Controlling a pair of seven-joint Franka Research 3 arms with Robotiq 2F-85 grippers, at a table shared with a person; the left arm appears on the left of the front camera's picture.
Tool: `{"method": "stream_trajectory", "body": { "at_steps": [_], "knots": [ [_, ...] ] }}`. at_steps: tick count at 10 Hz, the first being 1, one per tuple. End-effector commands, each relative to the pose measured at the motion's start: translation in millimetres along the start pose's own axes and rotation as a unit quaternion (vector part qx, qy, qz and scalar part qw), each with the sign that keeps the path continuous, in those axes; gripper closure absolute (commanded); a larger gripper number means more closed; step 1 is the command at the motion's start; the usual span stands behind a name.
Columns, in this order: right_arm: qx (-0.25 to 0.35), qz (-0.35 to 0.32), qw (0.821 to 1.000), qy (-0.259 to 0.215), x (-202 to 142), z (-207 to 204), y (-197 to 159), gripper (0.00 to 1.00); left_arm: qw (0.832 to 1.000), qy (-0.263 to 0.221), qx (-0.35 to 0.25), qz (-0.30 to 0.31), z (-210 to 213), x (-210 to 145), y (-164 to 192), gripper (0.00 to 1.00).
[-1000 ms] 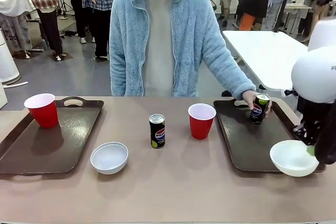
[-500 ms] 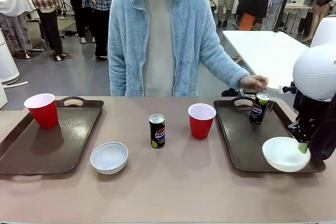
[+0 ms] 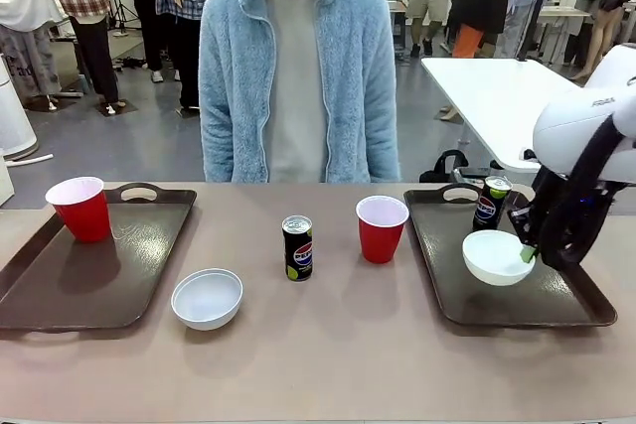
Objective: Prepare tableware on both trays.
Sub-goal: Pick up a Picnic Bowl from the table and place it on a Handle tray.
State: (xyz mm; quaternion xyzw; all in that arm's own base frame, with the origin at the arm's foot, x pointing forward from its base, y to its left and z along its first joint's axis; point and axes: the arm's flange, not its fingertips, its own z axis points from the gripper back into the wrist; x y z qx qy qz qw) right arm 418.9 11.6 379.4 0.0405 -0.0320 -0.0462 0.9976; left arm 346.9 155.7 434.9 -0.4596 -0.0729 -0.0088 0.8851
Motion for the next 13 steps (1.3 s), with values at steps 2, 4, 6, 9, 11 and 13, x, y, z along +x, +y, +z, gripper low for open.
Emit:
{"method": "stream_trajectory", "body": {
  "at_steps": [2,4,6,9,11,13],
  "knots": [
    [0.002,-0.030,1.000,0.001,24,-20,-2,1.00,1.000,-0.003,-0.006,0.000,2,-1,-1,0.00],
    [-0.007,-0.037,0.999,0.016,29,-30,-3,1.00,1.000,-0.003,-0.006,0.000,2,-1,-1,0.00],
    [-0.006,-0.042,0.999,0.016,23,-23,-1,0.39,1.000,-0.003,-0.006,0.000,2,-1,-1,0.00],
    [-0.006,-0.033,0.999,-0.003,-1,18,12,0.00,1.000,-0.003,-0.006,0.000,2,-1,-1,0.00],
    [-0.007,-0.015,1.000,-0.022,-22,61,28,0.00,1.000,-0.003,-0.006,0.000,2,-1,-1,0.00],
    [-0.032,-0.022,0.999,-0.035,-33,99,41,0.00,1.000,-0.003,-0.006,0.000,2,-1,-1,0.00]
  ]
}}
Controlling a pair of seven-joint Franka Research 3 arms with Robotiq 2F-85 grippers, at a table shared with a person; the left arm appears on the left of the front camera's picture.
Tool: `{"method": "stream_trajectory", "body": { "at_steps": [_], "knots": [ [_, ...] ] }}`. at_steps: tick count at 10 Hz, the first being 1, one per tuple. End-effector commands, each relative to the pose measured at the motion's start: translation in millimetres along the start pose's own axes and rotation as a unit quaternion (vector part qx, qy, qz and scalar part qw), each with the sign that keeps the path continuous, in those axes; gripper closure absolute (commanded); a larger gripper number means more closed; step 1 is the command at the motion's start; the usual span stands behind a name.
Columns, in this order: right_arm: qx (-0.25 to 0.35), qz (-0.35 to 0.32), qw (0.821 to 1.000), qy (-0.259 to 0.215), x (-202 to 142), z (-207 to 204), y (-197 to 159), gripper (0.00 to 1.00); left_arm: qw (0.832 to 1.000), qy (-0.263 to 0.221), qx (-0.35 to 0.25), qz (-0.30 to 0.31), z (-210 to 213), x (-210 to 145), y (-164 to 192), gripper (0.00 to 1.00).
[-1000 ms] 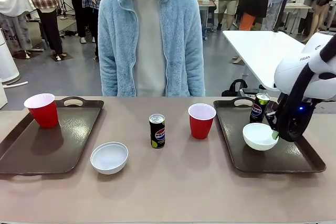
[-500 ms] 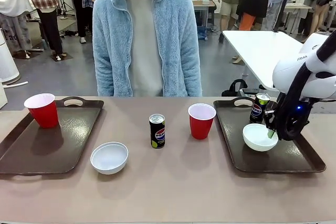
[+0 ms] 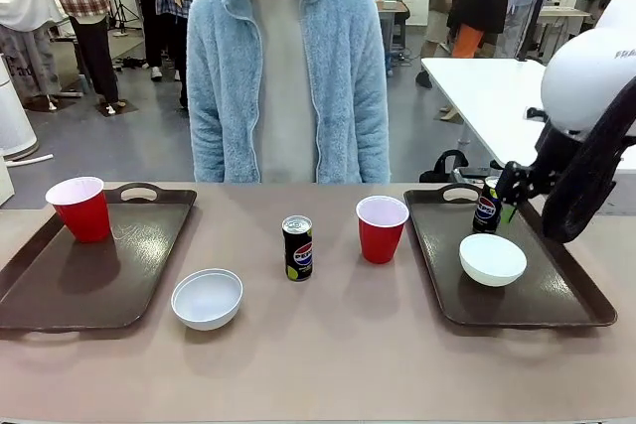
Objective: Prepare tableware on both trays.
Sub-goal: Pick up a Picnic Bowl from the table and place it on a Handle tray.
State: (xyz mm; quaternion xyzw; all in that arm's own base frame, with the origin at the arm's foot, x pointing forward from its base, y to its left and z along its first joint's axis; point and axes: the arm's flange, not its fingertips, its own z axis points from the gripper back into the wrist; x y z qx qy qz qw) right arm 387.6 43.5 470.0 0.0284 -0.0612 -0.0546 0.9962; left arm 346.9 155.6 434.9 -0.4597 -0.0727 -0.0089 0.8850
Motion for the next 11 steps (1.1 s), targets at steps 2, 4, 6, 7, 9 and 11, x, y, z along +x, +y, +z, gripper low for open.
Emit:
{"method": "stream_trajectory", "body": {
  "at_steps": [2,4,6,7,9,11],
  "knots": [
    [0.000,0.000,1.000,0.000,0,0,0,0.15,1.000,-0.003,-0.006,0.000,2,-1,-1,0.00],
    [0.000,0.000,1.000,0.000,0,0,0,0.15,1.000,-0.003,-0.006,0.000,2,-1,-1,0.00],
    [0.000,0.000,1.000,0.000,0,0,0,0.15,1.000,-0.003,-0.006,0.000,2,-1,-1,0.00],
    [0.000,0.000,1.000,0.000,0,0,0,0.15,1.000,-0.003,-0.006,0.000,2,-1,-1,0.00],
    [0.000,0.000,1.000,0.000,0,0,0,0.15,1.000,-0.003,-0.006,0.000,2,-1,-1,0.00],
    [0.000,0.000,1.000,0.000,0,0,0,0.15,1.000,-0.003,-0.006,0.000,2,-1,-1,0.00]
  ]
}}
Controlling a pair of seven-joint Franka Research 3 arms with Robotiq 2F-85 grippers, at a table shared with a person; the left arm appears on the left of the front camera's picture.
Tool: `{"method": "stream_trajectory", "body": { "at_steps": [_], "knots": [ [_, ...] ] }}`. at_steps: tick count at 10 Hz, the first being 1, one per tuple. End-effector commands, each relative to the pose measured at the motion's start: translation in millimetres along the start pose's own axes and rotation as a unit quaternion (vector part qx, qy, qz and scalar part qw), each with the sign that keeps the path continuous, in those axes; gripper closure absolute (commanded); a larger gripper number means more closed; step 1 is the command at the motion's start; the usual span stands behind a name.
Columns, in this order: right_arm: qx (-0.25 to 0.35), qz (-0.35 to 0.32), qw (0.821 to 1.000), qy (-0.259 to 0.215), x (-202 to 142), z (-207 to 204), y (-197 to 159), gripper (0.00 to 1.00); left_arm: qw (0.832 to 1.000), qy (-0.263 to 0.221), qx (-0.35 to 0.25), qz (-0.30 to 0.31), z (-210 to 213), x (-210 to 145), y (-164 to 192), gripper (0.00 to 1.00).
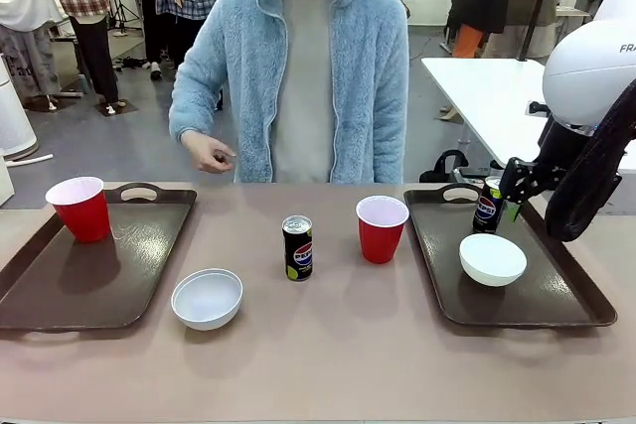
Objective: Prepare tableware on both trays.
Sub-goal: Pick up a Picnic Bowl from the table and place it on a Handle tray.
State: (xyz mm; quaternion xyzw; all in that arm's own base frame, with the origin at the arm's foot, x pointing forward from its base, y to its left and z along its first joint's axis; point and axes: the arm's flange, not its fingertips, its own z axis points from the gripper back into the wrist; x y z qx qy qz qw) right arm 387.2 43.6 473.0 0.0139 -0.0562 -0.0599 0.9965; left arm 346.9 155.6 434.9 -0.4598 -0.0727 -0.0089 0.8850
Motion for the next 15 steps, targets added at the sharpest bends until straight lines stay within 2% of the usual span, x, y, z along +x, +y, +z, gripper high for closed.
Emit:
{"method": "stream_trajectory", "body": {
  "at_steps": [1,2,3,4,5,7,9,11,13,15],
  "knots": [
    [0.015,0.005,1.000,-0.004,0,-3,0,0.15,1.000,-0.003,-0.006,0.000,2,-1,-1,0.00],
    [0.000,0.000,1.000,0.000,0,0,0,0.15,1.000,-0.003,-0.006,0.000,2,-1,-1,0.00],
    [0.122,-0.047,0.991,0.030,7,14,-32,0.15,1.000,-0.003,-0.006,0.000,2,-1,-1,0.00],
    [0.209,-0.068,0.975,0.044,15,29,-61,0.15,1.000,-0.003,-0.006,0.000,2,-1,-1,0.00],
    [0.252,-0.089,0.963,0.039,25,38,-86,0.15,1.000,-0.003,-0.006,0.000,2,-1,-1,0.00],
    [0.363,-0.107,0.924,0.062,37,57,-155,0.15,1.000,-0.003,-0.006,0.000,2,-1,-1,0.00],
    [0.471,-0.091,0.873,0.086,27,66,-215,0.15,1.000,-0.003,-0.006,0.000,2,-1,-1,0.00],
    [0.528,-0.093,0.838,0.104,15,50,-253,0.15,1.000,0.000,0.000,0.000,0,0,0,0.00],
    [0.541,-0.096,0.828,0.110,11,24,-281,0.15,0.997,0.001,0.079,-0.026,3,20,-39,0.00],
    [0.544,-0.101,0.828,0.092,9,-3,-302,0.15,0.992,0.026,0.108,-0.064,-18,31,-86,0.00]
  ]
}}
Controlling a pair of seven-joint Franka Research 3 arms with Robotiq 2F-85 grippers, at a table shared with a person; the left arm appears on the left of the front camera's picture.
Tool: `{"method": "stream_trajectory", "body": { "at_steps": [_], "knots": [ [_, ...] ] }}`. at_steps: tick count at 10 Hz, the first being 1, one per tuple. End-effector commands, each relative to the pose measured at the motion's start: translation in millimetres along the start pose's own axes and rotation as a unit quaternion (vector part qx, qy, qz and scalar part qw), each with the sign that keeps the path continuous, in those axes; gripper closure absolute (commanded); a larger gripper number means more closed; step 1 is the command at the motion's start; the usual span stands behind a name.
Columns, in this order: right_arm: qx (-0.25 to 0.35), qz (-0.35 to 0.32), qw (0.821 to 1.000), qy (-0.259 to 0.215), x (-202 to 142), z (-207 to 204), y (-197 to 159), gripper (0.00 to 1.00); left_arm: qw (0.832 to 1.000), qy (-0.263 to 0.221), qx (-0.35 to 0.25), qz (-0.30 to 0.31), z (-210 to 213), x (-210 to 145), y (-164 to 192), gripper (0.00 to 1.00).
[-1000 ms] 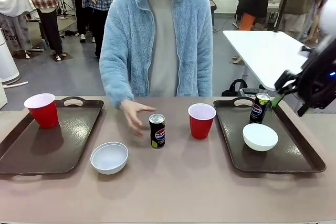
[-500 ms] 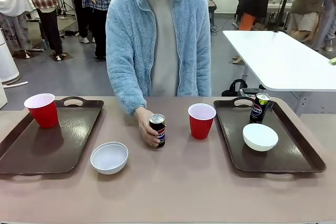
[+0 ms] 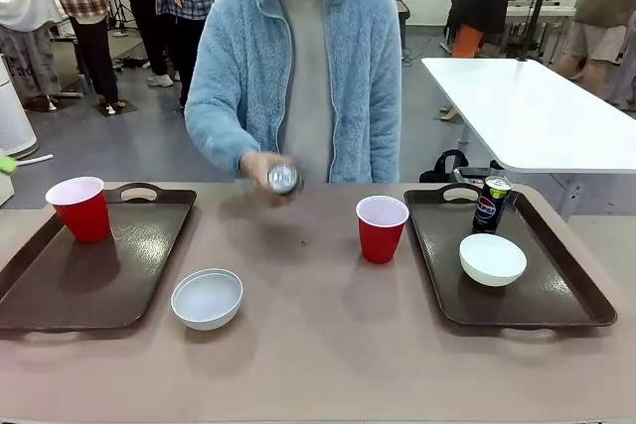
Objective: Prepare tableware on both trays.
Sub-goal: Pick up a Picnic Bowl from the table and place it on a Handle tray.
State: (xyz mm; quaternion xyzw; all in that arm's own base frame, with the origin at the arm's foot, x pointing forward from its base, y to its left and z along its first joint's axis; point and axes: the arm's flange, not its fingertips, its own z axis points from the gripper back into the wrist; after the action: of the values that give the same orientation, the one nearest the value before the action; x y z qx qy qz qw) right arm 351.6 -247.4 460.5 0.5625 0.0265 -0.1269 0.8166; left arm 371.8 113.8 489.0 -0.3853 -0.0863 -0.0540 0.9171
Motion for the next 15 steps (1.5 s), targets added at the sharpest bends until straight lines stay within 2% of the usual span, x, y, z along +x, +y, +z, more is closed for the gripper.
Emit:
{"method": "stream_trajectory", "body": {
  "at_steps": [1,3,5,6,9,12,14,15],
  "knots": [
    [0.008,0.018,1.000,-0.010,11,8,-10,0.15,0.998,0.029,0.051,-0.025,-19,13,-45,0.00],
    [0.016,0.041,0.999,-0.032,7,7,-13,0.15,0.993,0.057,0.100,-0.039,-44,22,-79,0.00],
    [0.011,0.068,0.997,-0.036,6,-1,-16,0.15,0.979,0.089,0.168,-0.073,-77,25,-115,0.00],
    [0.006,0.028,0.999,-0.019,6,9,-17,0.15,0.971,0.100,0.200,-0.088,-92,25,-129,0.00],
    [0.006,0.028,0.999,-0.019,6,9,-17,0.15,0.940,0.117,0.283,-0.150,-151,4,-161,0.00],
    [0.006,0.028,0.999,-0.019,6,9,-17,0.15,0.915,0.120,0.342,-0.178,-204,-8,-154,0.00],
    [0.006,0.028,0.999,-0.019,6,9,-17,0.15,0.907,0.118,0.356,-0.193,-199,-13,-143,0.00],
    [0.006,0.028,0.999,-0.019,6,9,-17,0.15,0.899,0.121,0.363,-0.213,-185,-30,-135,0.00]
  ]
}}
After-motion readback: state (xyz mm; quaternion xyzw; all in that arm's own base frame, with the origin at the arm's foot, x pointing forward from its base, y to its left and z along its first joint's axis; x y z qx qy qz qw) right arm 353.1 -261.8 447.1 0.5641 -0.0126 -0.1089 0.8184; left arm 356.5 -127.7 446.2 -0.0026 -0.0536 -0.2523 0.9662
